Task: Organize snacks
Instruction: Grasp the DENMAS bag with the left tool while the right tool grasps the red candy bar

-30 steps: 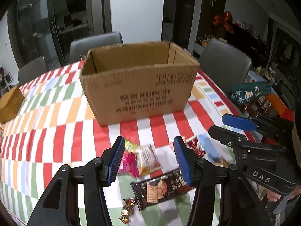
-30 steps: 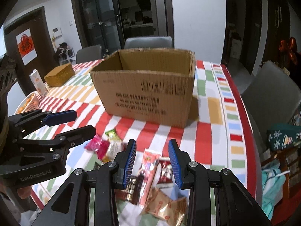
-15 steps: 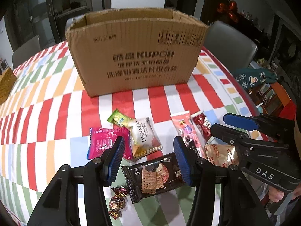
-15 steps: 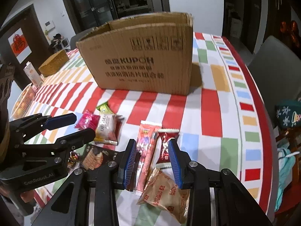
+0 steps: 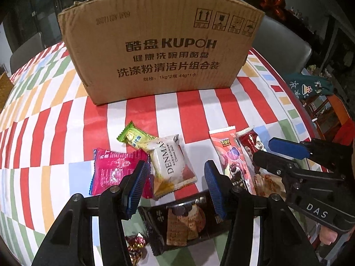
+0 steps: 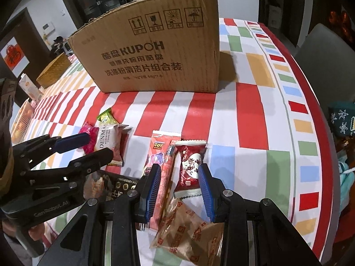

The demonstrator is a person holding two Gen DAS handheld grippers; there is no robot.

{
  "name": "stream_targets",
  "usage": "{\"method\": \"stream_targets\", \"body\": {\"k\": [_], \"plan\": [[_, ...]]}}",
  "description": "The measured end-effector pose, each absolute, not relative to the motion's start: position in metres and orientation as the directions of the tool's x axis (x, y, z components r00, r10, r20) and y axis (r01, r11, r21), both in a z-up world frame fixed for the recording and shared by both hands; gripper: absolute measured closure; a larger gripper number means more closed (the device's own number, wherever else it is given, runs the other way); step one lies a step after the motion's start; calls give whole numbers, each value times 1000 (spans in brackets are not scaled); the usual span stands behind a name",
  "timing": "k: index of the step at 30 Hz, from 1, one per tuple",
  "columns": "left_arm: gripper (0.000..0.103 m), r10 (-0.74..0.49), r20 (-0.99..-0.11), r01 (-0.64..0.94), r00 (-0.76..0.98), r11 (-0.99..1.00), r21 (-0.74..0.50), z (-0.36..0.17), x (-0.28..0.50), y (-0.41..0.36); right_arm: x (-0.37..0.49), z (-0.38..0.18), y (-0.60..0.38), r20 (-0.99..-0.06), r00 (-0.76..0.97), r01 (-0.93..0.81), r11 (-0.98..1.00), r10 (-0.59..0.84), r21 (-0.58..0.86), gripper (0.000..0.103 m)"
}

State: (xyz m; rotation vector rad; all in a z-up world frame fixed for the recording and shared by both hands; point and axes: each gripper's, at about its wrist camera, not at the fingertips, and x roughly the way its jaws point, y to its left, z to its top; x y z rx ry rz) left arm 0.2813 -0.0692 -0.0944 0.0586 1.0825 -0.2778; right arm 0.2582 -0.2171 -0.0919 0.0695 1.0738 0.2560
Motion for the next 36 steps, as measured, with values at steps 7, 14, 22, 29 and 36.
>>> {"method": "stream_targets", "body": {"k": [7,14,22,29,36], "plan": [[55,-191,-889,238,416,966,-96,-104,296,-71,268,-99,-217,-869,434,-168,969,237,181,67],[65,-193,-901,232,389,967,-108,-112,304,-72,277,-106,-216,-880,414,-155,971,231,182,67],[73,-203,-903,236,379,964,-118,-116,304,-75,281,-111,-214,-887,403,-157,972,226,176,79],[74,-214,-888,240,408,963,-122,-103,297,-74,276,-103,-211,-875,428,-168,971,227,169,81],[74,-230,-856,247,463,961,-125,-76,283,-70,268,-84,-212,-847,481,-175,972,226,160,81]]}}
